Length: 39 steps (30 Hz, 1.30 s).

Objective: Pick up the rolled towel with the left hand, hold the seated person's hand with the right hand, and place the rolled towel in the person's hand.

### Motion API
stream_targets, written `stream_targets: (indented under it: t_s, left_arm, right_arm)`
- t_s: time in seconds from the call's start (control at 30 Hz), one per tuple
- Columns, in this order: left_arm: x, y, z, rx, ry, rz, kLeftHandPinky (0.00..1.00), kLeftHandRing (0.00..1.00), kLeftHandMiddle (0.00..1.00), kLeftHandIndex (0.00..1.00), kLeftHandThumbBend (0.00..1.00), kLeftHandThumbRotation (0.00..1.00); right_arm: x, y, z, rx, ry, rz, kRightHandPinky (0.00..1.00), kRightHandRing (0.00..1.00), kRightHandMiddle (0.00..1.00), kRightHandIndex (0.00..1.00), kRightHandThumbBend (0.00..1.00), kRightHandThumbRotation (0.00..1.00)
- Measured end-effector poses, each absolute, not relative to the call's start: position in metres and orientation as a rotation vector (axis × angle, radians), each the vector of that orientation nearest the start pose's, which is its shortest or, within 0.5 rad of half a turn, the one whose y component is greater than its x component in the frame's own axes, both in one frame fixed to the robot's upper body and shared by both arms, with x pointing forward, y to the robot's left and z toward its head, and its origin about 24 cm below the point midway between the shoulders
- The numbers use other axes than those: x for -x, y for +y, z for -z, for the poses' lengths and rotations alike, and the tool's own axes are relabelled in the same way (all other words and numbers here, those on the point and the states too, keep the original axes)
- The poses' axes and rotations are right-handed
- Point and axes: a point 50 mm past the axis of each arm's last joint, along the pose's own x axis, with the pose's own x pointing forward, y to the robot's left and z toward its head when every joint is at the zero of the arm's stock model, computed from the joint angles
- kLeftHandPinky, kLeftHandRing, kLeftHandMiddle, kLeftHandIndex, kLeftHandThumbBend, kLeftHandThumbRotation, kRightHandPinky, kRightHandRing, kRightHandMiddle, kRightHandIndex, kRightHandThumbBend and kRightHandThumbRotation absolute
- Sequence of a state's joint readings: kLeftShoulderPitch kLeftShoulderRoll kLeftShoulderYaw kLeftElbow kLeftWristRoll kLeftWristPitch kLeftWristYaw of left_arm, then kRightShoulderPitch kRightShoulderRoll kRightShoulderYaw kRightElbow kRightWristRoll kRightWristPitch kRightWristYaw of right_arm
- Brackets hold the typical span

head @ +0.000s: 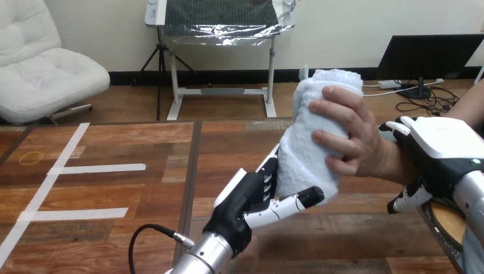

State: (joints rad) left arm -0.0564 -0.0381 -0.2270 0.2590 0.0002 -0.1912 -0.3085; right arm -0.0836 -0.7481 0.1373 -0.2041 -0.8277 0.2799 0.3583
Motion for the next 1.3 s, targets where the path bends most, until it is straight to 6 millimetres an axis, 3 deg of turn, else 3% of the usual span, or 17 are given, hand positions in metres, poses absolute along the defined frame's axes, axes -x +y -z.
stream_targets:
  t_s: [0.93,1.1,1.13,1.3]
  left_arm:
    - [-0.231,0.085,-0.026,0.016,-0.059,0.424,0.99,1.00,1.00,1.00,0.78,0.47]
    - [-0.225,0.089,-0.025,0.018,-0.055,0.392,0.98,0.99,1.00,1.00,0.76,0.46]
    - [-0.217,0.095,-0.021,0.021,-0.046,0.358,0.98,1.00,1.00,1.00,0.74,0.45]
    - [-0.213,0.098,-0.024,0.003,-0.071,0.317,0.96,0.98,0.99,0.99,0.68,0.44]
  right_arm:
    - [-0.223,-0.222,-0.140,1.358,0.094,-0.091,0.99,1.00,0.99,0.92,0.84,0.00]
    - [-0.213,-0.215,-0.146,1.309,0.056,-0.069,0.99,1.00,1.00,0.93,0.80,0.00]
    - [-0.202,-0.204,-0.155,1.251,-0.010,-0.055,1.00,1.00,1.00,0.93,0.78,0.00]
    - [-0.196,-0.200,-0.156,1.234,-0.046,-0.004,1.00,1.00,1.00,0.92,0.75,0.00]
